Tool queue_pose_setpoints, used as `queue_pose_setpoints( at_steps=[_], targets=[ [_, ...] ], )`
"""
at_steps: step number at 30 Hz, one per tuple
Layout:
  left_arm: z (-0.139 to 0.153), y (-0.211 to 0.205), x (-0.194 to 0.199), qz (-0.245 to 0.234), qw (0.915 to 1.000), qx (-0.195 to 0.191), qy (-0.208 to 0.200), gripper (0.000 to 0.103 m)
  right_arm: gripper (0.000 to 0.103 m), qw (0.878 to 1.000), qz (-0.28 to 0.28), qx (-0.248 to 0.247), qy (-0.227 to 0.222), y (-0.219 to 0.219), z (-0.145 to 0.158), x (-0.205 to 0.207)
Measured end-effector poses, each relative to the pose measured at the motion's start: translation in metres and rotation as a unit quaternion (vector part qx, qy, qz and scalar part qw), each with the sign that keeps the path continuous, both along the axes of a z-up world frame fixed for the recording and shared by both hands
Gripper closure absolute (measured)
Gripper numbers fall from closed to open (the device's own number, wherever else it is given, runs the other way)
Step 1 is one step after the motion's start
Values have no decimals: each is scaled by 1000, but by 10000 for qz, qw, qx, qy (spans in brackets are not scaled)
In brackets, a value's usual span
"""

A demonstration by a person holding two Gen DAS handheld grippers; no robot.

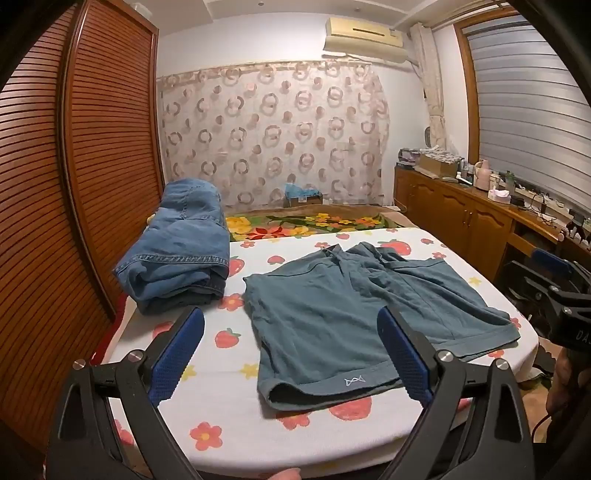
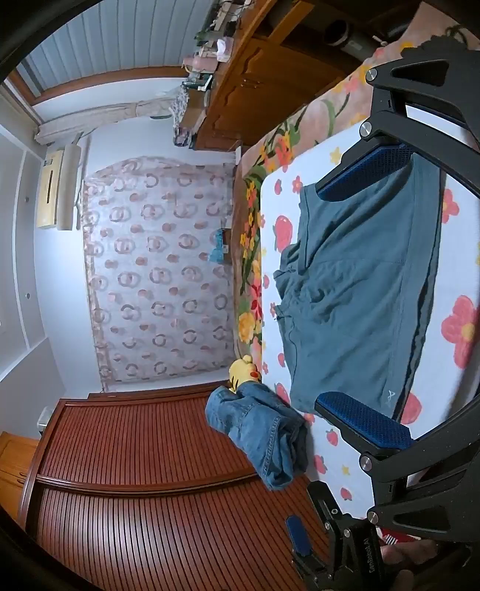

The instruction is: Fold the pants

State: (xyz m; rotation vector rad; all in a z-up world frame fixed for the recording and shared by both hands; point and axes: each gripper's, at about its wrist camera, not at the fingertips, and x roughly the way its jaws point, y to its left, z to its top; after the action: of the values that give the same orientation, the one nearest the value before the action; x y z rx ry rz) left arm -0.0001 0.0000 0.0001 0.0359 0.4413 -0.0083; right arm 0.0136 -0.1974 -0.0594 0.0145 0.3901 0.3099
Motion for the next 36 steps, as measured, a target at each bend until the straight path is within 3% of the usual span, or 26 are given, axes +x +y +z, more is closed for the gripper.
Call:
queue_pose_setpoints(
  at_steps=[36],
  targets=[
    [4,-2,1,-5,10000,-34,18,8,0,10000,-3,1,-87,1,0,-4]
  ],
)
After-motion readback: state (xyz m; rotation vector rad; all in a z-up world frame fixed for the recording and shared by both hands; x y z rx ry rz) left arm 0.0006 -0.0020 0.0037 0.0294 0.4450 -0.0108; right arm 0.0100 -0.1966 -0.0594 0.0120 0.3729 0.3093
